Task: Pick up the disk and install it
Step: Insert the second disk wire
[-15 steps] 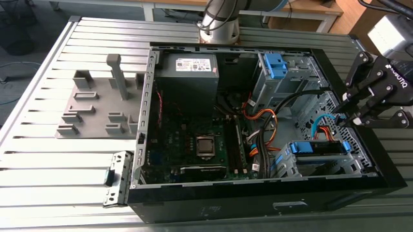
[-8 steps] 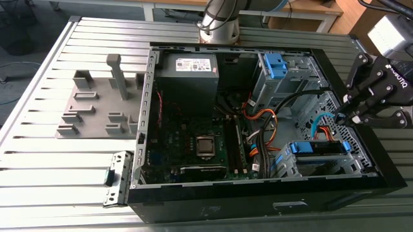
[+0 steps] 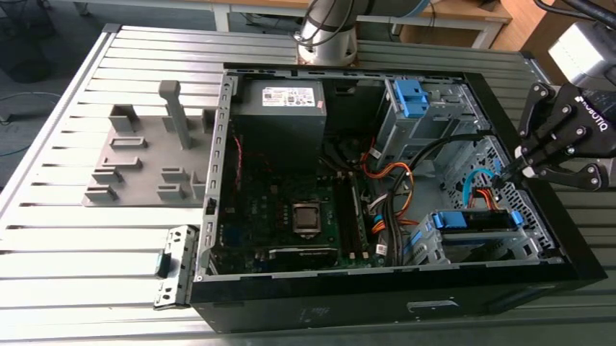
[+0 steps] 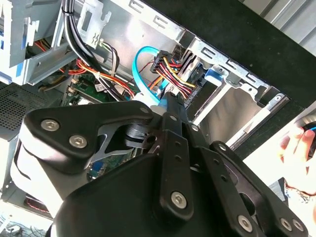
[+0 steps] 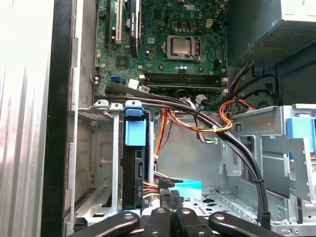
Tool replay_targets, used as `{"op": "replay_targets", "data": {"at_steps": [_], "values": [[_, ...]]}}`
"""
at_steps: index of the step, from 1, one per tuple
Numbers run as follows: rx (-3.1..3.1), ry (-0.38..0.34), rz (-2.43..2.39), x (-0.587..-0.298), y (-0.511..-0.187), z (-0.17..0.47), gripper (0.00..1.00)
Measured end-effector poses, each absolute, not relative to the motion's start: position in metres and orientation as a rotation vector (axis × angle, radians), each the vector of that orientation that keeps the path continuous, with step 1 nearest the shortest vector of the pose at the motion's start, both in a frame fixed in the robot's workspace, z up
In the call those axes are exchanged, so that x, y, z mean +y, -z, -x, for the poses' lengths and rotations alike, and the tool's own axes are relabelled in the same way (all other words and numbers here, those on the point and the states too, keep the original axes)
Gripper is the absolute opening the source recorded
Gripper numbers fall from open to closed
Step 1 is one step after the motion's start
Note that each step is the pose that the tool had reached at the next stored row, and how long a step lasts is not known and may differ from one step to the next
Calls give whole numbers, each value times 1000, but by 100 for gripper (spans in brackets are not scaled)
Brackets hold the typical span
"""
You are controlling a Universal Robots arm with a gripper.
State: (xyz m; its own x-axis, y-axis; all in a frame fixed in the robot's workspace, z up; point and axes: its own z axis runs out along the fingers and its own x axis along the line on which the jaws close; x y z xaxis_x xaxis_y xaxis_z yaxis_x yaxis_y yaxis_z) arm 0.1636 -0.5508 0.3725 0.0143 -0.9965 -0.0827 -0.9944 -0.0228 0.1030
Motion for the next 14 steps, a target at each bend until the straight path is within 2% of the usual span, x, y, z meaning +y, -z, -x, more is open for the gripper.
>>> {"op": "replay_targets", "data": {"at_steps": [9,10,14], "values": [[-2185,205,-2226,-551,-372,-164,11],[-2185,205,-2226,-551,-372,-164,18],[-2185,205,-2226,-551,-372,-164,18]]}}
